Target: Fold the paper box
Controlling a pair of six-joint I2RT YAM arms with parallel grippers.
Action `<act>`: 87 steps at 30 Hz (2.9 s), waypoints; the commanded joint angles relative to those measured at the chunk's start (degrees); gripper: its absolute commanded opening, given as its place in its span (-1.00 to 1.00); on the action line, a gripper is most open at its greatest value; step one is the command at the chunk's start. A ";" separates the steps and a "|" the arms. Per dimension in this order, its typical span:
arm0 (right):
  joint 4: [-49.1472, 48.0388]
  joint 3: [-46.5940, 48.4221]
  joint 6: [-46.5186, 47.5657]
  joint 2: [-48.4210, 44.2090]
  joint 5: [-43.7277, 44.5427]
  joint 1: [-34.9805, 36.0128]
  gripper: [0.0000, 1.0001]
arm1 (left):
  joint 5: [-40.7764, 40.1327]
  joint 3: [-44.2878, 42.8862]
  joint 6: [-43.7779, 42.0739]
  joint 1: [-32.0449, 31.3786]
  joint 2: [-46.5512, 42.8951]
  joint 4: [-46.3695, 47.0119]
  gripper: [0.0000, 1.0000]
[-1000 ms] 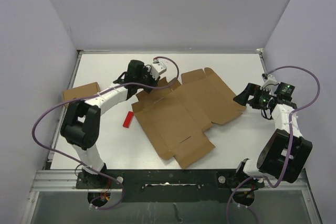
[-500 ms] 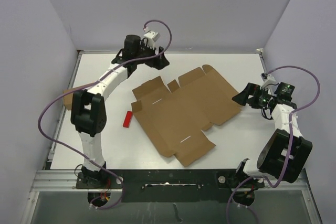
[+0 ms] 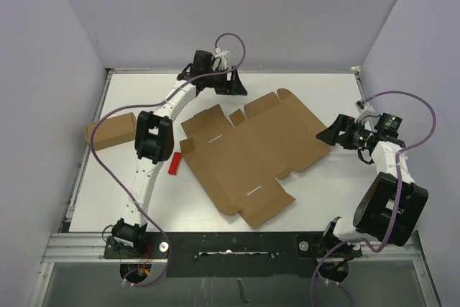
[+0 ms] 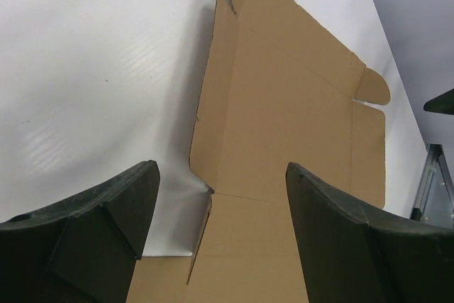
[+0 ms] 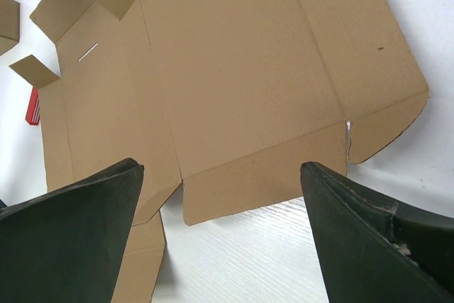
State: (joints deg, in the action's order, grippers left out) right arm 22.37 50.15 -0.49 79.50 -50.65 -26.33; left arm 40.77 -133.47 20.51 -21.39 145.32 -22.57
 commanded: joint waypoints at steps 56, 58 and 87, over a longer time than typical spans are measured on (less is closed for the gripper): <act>-1.16 2.85 2.29 -1.54 -8.28 -0.22 0.96 | 12.61 14.36 2.71 -0.20 -8.43 32.32 -1.00; -1.34 2.78 2.51 -1.62 -9.01 -0.19 0.96 | 12.90 17.13 3.47 0.32 -9.44 34.83 -1.00; -5.98 4.64 0.82 7.98 -6.90 -2.93 1.00 | 12.38 36.25 8.39 2.66 -19.90 53.42 -1.00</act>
State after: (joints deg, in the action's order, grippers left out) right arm 19.55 51.51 0.97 86.08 -59.13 -27.38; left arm 52.14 -97.19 28.49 -19.00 133.49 24.91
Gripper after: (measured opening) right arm 0.996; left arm 0.015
